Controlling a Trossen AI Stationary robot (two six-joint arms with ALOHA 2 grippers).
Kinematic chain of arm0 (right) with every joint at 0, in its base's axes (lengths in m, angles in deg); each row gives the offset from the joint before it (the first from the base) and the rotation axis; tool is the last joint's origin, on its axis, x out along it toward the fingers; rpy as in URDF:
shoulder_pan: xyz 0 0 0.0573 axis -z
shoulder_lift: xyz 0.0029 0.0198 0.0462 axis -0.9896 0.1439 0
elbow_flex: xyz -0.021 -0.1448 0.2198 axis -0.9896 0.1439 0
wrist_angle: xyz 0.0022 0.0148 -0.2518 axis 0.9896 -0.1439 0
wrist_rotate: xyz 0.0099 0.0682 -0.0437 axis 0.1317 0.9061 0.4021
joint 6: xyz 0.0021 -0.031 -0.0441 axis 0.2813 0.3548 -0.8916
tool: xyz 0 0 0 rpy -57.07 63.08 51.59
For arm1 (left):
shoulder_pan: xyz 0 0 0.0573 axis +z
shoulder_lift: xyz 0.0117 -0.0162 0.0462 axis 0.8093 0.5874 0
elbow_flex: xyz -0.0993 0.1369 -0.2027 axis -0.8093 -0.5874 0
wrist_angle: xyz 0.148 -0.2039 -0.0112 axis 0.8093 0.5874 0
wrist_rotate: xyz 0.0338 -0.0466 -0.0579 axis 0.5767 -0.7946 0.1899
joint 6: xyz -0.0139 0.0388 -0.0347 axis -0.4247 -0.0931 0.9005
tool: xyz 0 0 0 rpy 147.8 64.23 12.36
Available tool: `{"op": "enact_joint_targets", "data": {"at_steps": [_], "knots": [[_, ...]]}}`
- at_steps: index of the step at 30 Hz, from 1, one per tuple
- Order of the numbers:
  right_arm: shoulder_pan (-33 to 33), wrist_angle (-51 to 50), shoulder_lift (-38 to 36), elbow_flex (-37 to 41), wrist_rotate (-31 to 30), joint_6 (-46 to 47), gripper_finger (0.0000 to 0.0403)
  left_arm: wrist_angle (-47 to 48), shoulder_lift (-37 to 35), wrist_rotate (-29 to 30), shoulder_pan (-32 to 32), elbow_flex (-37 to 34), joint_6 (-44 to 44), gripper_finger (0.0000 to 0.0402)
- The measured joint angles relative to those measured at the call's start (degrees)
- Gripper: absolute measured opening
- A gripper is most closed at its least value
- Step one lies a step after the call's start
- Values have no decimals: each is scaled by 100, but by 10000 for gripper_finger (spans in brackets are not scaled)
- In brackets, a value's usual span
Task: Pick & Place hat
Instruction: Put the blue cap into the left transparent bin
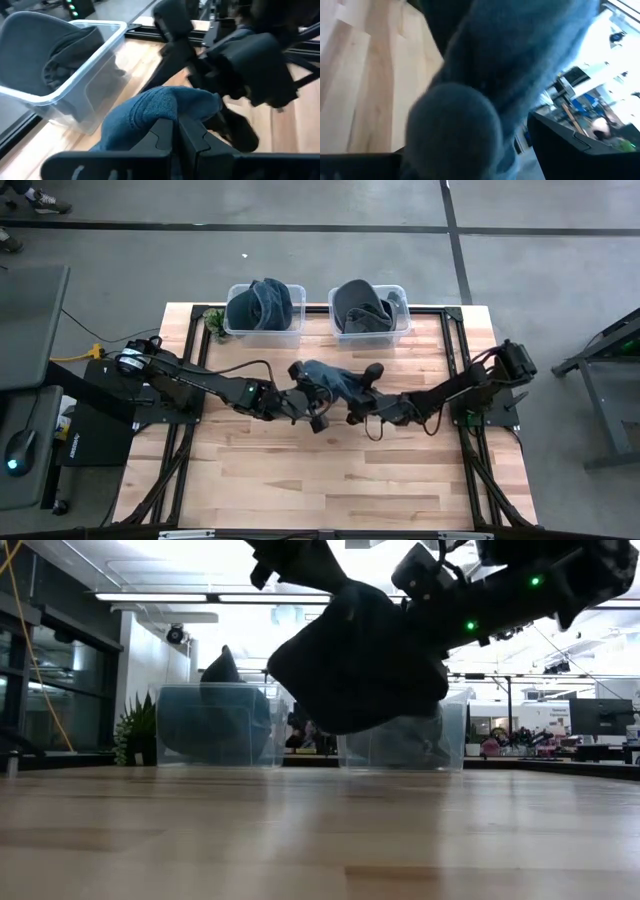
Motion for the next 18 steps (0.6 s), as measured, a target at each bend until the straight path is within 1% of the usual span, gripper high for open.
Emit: {"op": "enact_joint_targets", "data": {"at_steps": [9,12,15,18], "knots": [[408,80,2,0,1026,128,216,-14,0,-276,-2,0,-151,0],[479,81,2,0,1129,131,208,-3,0,-293,-2,0,-151,0],[484,83,2,0,1091,131,182,13,0,-322,-2,0,-164,0],[481,87,2,0,1091,129,131,19,0,-328,-2,0,-236,0]]}}
